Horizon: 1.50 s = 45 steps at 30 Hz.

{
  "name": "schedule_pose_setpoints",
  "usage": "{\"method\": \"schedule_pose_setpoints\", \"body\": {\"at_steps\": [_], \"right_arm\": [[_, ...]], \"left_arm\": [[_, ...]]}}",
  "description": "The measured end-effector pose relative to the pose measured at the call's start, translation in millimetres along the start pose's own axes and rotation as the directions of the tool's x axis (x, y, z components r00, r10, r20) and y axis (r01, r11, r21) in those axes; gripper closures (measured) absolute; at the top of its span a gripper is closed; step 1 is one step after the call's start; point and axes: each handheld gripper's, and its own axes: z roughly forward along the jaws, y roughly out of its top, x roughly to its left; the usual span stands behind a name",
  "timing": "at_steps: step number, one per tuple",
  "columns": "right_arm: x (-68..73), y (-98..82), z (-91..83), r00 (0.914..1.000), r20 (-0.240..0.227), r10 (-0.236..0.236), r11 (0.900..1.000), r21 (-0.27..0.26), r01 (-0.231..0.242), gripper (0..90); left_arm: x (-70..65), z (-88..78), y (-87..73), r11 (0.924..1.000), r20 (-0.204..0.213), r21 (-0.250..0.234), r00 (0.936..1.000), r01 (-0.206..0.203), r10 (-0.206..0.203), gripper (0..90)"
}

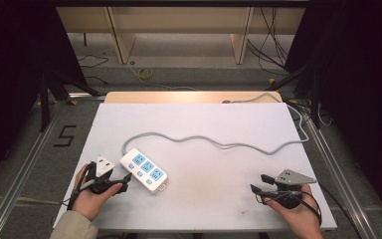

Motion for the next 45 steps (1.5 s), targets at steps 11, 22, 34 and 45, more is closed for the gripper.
{"method": "schedule_pose_setpoints", "body": {"at_steps": [11,22,34,45], "right_arm": [[6.5,4.4,4.5,0.9994,-0.019,-0.03,0.999,0.028,0.031,48.7],[14.5,15.7,6.0,0.9954,-0.047,-0.084,0.996,0.025,0.085,75.2],[24.0,26.5,11.0,0.9912,-0.046,-0.124,0.991,0.036,0.126,90.0],[33.1,38.1,19.7,0.988,-0.059,-0.142,0.987,0.06,0.146,90.0]], "left_arm": [[-2.7,0.4,1.6,1.0,-0.005,-0.007,1.0,-0.002,0.002,20.0],[-3.4,1.3,2.3,0.9999,-0.005,0.001,0.9999,-0.015,0.015,20.4],[-3.8,2.0,3.5,0.9999,-0.01,-0.002,0.9999,-0.012,0.012,20.4],[-4.3,2.1,4.0,0.9999,-0.009,-0.001,0.9999,-0.015,0.015,20.6]]}}
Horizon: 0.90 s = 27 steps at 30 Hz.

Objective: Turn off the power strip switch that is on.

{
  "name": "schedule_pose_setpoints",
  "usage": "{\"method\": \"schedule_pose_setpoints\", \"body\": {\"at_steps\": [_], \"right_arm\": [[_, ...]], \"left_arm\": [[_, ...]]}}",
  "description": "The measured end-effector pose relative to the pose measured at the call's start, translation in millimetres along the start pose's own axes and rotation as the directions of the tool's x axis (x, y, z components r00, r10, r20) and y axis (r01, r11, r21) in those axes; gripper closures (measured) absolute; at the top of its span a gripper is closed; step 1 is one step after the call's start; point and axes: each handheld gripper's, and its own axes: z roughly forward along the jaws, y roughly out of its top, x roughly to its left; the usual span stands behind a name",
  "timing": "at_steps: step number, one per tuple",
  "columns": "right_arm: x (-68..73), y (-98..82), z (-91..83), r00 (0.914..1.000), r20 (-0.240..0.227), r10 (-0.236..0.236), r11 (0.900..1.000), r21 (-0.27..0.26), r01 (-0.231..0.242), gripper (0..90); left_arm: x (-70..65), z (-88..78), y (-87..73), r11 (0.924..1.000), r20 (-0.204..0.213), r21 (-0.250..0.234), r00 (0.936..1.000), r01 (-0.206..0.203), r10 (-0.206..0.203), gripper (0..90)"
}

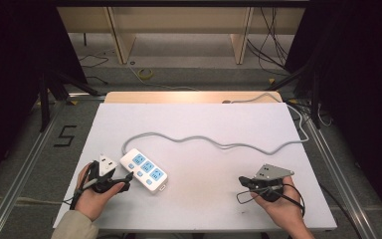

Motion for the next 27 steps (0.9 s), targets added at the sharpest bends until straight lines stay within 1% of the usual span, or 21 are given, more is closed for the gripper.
{"method": "schedule_pose_setpoints", "body": {"at_steps": [2,9,13,16,20,27], "right_arm": [[0.8,2.0,0.8,1.0,-0.002,-0.002,1.0,0.0,0.002,90.0],[1.8,6.7,5.8,0.9999,-0.009,-0.011,1.0,0.008,0.011,90.0],[4.4,12.5,8.5,0.9997,-0.01,-0.021,1.0,0.008,0.021,90.0],[5.7,15.8,10.2,0.9996,-0.013,-0.024,1.0,0.007,0.024,90.0],[6.9,19.3,12.1,0.9996,-0.009,-0.028,1.0,0.009,0.029,90.0],[11.6,23.8,19.2,0.9987,-0.023,-0.046,0.999,0.025,0.046,90.0]], "left_arm": [[-0.1,0.7,0.0,1.0,0.0,-0.002,1.0,0.006,-0.006,20.7],[-0.3,1.4,-0.1,1.0,-0.002,0.002,1.0,0.0,0.0,20.7],[-0.8,1.5,0.4,1.0,-0.002,0.001,1.0,-0.006,0.006,20.6],[-1.4,1.3,0.4,1.0,0.0,-0.001,1.0,0.0,0.0,20.6],[-1.5,2.1,0.3,1.0,0.001,0.002,1.0,-0.005,0.005,20.6],[-2.7,1.5,1.0,1.0,0.0,-0.001,1.0,-0.006,0.006,20.6]]}}
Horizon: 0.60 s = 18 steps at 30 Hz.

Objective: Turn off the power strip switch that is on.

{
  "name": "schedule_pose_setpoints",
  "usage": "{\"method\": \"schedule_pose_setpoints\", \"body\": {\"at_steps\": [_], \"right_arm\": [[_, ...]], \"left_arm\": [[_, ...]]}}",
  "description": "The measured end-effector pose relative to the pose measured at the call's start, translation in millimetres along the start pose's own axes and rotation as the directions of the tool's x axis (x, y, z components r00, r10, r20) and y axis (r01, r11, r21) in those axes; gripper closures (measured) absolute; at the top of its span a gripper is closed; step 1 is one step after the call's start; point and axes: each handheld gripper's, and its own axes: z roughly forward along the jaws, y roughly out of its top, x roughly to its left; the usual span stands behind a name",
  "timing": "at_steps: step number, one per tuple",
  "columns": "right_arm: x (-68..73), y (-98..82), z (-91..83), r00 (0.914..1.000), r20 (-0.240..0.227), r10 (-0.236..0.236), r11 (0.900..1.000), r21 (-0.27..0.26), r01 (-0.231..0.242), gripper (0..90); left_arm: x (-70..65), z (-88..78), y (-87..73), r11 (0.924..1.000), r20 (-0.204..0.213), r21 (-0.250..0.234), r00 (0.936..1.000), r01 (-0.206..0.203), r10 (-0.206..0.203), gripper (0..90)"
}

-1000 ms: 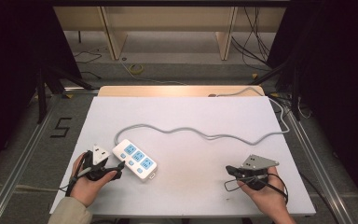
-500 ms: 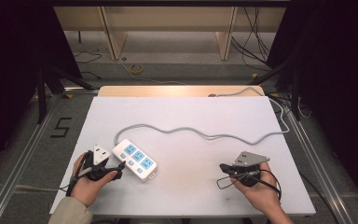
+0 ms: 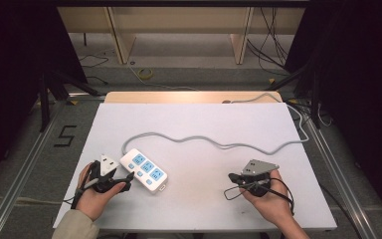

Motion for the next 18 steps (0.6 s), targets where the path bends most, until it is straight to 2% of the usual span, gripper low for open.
{"method": "schedule_pose_setpoints", "body": {"at_steps": [9,18], "right_arm": [[1.6,7.7,4.2,1.0,-0.003,-0.005,1.0,0.0,0.005,90.0],[6.4,14.6,10.6,0.9996,-0.025,-0.016,1.0,0.013,0.016,90.0]], "left_arm": [[-2.5,1.1,2.2,1.0,0.01,-0.003,0.9999,-0.005,0.005,20.6],[-2.4,1.8,2.4,1.0,0.01,0.002,0.9999,-0.008,0.008,20.6]]}}
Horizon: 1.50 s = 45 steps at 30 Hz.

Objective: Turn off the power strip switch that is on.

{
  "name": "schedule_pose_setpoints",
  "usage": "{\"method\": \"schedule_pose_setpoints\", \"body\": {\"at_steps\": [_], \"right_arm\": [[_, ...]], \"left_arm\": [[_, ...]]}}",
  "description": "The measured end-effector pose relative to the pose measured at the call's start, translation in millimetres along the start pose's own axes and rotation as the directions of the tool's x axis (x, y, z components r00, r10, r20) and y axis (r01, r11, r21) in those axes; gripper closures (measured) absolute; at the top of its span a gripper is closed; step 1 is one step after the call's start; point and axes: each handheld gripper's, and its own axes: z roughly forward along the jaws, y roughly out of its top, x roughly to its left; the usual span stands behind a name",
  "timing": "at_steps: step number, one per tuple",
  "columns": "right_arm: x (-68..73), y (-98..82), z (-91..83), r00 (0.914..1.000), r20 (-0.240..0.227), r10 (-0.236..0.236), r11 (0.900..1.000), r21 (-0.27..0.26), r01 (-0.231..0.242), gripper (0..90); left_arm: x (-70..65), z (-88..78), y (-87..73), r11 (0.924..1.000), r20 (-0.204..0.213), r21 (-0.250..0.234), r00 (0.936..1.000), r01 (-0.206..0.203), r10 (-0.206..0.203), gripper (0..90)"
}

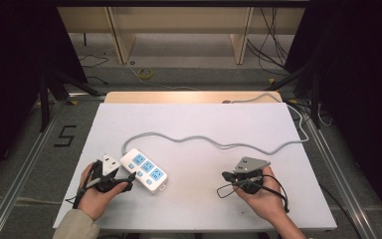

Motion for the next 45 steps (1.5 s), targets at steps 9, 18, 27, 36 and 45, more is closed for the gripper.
{"method": "schedule_pose_setpoints", "body": {"at_steps": [9,18,27,36,45], "right_arm": [[4.9,8.2,6.6,0.9997,-0.022,-0.008,1.0,0.003,0.008,90.0],[9.6,14.6,12.9,0.999,-0.042,-0.014,1.0,0.006,0.014,90.0],[12.6,18.5,16.7,0.9984,-0.055,-0.012,1.0,0.008,0.012,90.0],[17.3,22.6,20.0,0.9976,-0.067,-0.018,1.0,0.008,0.018,90.0],[21.3,26.6,24.2,0.9973,-0.071,-0.019,1.0,0.014,0.02,90.0]], "left_arm": [[0.4,-2.6,-0.4,1.0,-0.012,-0.008,0.9999,0.005,-0.006,20.6],[-0.4,-1.4,0.7,0.9999,-0.014,-0.004,0.9999,-0.01,0.01,20.6],[-0.6,-1.2,0.9,0.9999,-0.015,-0.003,0.9998,-0.013,0.013,20.7],[-1.6,0.6,1.6,0.9998,-0.013,-0.001,0.9998,-0.018,0.018,20.6],[-1.9,-0.8,1.3,0.9998,-0.015,-0.003,0.9997,-0.017,0.017,20.6]]}}
